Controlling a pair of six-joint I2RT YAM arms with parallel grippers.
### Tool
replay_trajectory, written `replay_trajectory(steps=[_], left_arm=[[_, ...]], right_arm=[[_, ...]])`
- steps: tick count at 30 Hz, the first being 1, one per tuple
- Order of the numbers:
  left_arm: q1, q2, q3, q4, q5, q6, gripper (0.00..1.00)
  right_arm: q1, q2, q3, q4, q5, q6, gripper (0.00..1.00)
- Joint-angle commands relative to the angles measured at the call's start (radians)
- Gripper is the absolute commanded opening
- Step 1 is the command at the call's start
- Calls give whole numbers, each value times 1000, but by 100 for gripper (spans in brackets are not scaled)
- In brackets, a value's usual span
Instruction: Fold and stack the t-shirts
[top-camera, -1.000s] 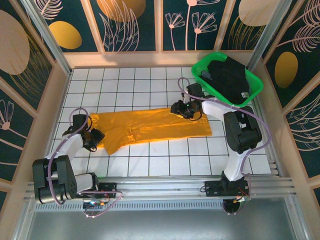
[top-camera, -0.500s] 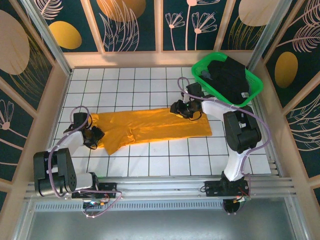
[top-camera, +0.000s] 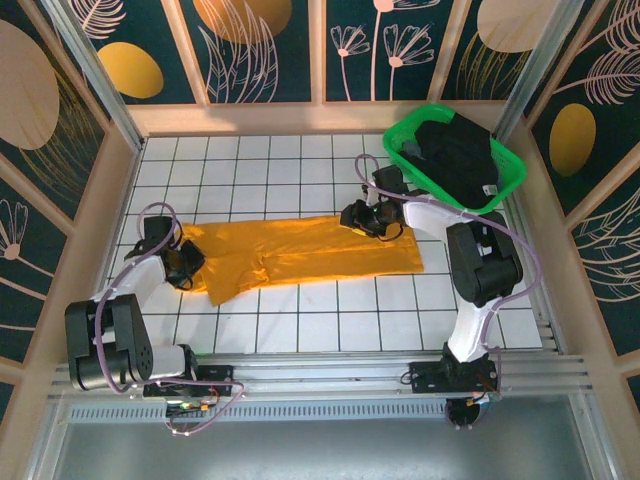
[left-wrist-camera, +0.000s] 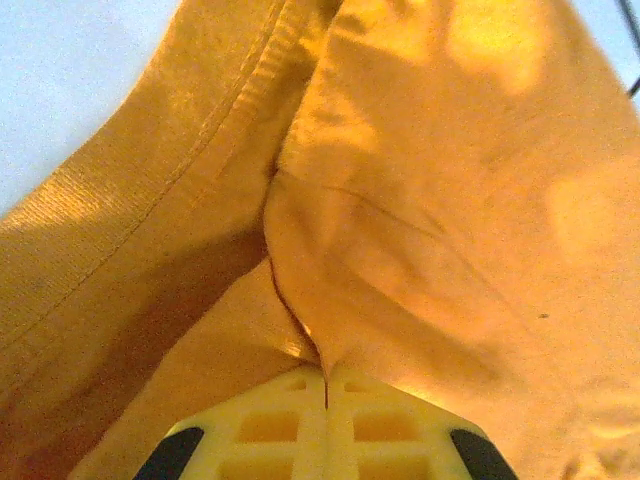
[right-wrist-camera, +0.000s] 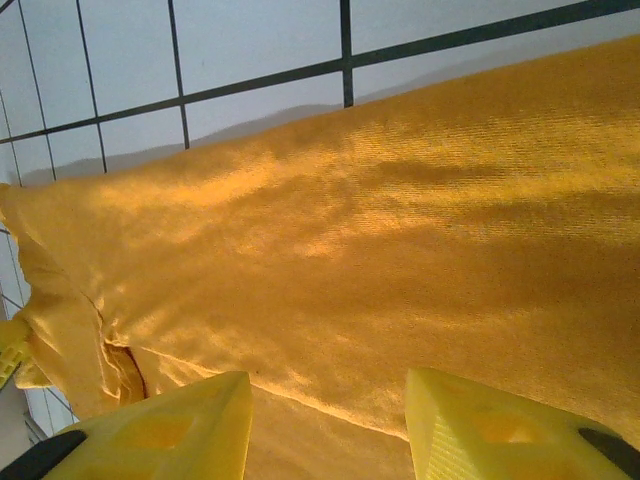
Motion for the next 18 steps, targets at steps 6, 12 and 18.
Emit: replay_trajectory(steps=[6, 12, 18], left_arm=[[3, 54, 176, -105, -19, -42, 0], [2, 172, 292, -179, 29, 7, 1], [3, 174, 248, -198, 20, 37, 3]], right_arm=[[7, 22, 40, -25, -8, -7, 45], [8, 12, 29, -27, -3, -7, 45], [5, -8, 8, -20, 5, -2, 45]])
